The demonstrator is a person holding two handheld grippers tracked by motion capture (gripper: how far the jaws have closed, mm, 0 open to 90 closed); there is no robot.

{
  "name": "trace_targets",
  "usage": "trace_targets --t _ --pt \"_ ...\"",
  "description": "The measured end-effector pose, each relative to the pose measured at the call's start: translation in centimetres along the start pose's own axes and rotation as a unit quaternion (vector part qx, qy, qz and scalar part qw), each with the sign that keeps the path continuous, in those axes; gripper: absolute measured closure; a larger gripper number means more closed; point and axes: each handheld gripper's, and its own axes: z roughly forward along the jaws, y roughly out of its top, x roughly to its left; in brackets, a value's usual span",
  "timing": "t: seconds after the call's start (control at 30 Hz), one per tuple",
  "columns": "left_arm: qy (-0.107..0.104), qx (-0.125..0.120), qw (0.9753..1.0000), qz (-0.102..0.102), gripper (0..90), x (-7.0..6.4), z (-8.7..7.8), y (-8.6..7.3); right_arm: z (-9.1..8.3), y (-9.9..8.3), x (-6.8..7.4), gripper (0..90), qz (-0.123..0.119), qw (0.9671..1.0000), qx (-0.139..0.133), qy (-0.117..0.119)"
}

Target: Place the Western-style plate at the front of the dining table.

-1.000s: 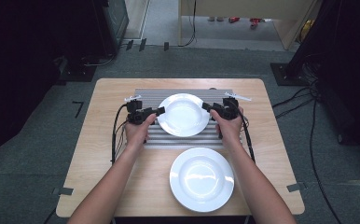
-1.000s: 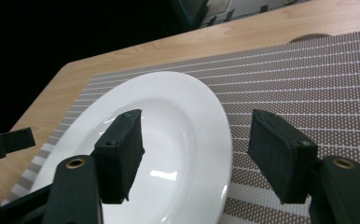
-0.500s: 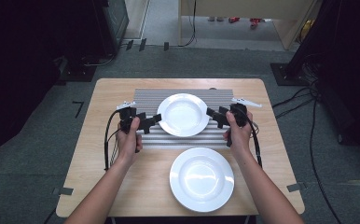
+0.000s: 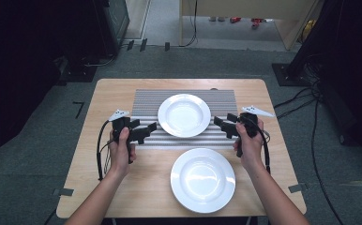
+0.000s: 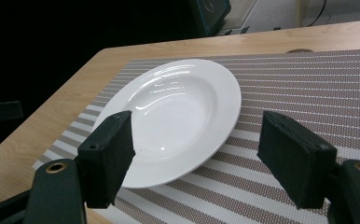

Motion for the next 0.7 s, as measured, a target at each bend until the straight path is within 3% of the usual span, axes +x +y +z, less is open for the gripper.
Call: trace_targets --t 0.37,0.7 --pt "-0.001 -0.001 1.0 0.009 11.7 0.3 -2.3 -1.5 -2.8 -1.0 -0.2 24.6 -0.004 1.0 -0.002 0.0" --pt "0.014 0.011 0.9997 0.018 11.2 1.2 -4.2 -3.8 -5.4 -2.7 -1.0 23.5 -0.001 1.0 -0.002 -0.007"
